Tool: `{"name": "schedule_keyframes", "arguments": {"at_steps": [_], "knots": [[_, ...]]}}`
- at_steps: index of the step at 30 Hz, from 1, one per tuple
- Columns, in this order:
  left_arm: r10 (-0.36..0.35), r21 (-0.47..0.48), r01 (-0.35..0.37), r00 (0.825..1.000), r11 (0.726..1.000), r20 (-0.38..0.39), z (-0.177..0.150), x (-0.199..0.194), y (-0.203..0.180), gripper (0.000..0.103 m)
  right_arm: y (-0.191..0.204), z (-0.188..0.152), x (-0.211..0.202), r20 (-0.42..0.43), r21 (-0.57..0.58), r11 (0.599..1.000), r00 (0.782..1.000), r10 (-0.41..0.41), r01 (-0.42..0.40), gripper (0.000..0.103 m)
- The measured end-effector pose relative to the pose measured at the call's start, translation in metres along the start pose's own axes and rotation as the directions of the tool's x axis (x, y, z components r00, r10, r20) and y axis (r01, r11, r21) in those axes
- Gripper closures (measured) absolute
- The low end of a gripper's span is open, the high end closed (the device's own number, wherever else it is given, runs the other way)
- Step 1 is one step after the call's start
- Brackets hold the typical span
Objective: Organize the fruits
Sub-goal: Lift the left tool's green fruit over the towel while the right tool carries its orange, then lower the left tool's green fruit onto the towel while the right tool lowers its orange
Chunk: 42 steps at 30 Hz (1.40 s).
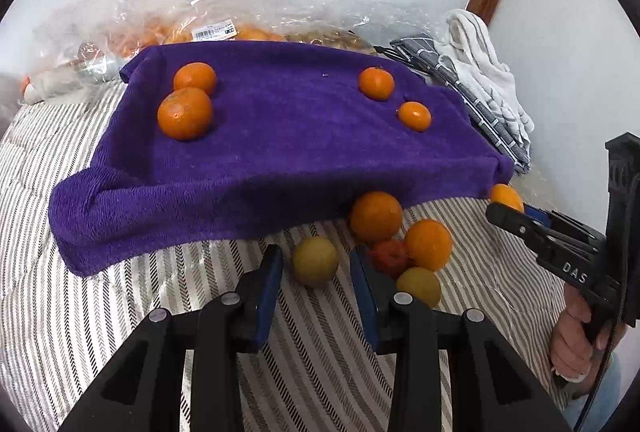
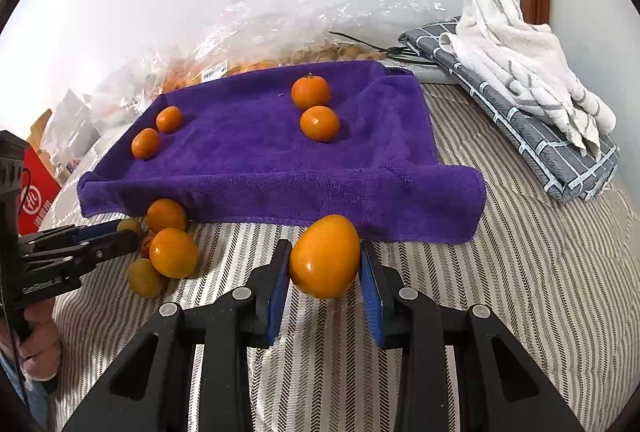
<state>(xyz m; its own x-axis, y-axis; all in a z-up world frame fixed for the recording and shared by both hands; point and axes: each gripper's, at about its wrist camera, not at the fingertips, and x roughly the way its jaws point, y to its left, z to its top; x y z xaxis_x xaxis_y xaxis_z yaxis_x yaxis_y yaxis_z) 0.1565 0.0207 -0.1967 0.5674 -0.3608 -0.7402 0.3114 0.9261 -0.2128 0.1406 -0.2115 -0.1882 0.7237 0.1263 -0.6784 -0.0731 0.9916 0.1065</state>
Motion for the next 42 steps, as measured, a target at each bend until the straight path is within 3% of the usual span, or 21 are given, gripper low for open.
{"name": "schedule_keyframes", "arguments": {"at_steps": [2, 5, 9, 17, 21, 26, 29, 35, 42], "knots": [[0.001, 0.003, -0.001, 1.000, 1.000, -0.004, 0.000, 0.000, -0.001, 0.080, 0.000, 0.000, 0.001, -0.001, -0.001, 1.000, 1.000, 0.003, -0.003, 0.070], [0.000, -0.009, 0.000, 1.000, 1.000, 0.006, 0.001, -0.001, 0.001, 0.080, 0.003, 0.000, 0.002, -0.008, -0.012, 1.000, 1.000, -0.003, 0.003, 0.070], [-0.017, -0.015, 0.018, 0.996, 1.000, 0.082, 0.003, -0.014, 0.001, 0.080, 0.005, 0.000, 0.002, -0.007, -0.022, 1.000, 1.000, -0.006, 0.005, 0.070], [-0.082, -0.078, 0.101, 0.973, 0.992, 0.218, 0.014, -0.053, 0.012, 0.080, 0.005, 0.001, -0.006, -0.017, -0.025, 1.000, 1.000, -0.013, 0.012, 0.070], [-0.018, -0.094, 0.043, 0.968, 0.995, 0.250, 0.031, -0.075, 0.013, 0.080, 0.011, 0.018, -0.025, 0.020, -0.056, 0.998, 1.000, -0.011, 0.012, 0.070], [0.051, -0.101, -0.019, 0.944, 0.995, 0.327, 0.059, -0.098, 0.016, 0.080, 0.023, 0.055, -0.042, 0.099, -0.077, 0.997, 0.995, 0.006, 0.001, 0.070], [0.097, -0.129, -0.054, 0.930, 0.990, 0.356, 0.078, -0.097, 0.021, 0.080, 0.036, 0.085, -0.041, 0.151, -0.105, 0.994, 0.988, -0.006, 0.022, 0.070], [0.150, -0.213, -0.072, 0.915, 0.974, 0.376, 0.094, -0.070, 0.036, 0.080, 0.044, 0.123, -0.016, 0.180, -0.095, 0.995, 0.983, 0.031, -0.014, 0.070], [0.211, -0.231, -0.143, 0.929, 0.962, 0.305, 0.078, -0.031, 0.055, 0.080, 0.032, 0.114, 0.030, 0.142, -0.045, 0.999, 0.989, 0.032, -0.026, 0.070]]}}
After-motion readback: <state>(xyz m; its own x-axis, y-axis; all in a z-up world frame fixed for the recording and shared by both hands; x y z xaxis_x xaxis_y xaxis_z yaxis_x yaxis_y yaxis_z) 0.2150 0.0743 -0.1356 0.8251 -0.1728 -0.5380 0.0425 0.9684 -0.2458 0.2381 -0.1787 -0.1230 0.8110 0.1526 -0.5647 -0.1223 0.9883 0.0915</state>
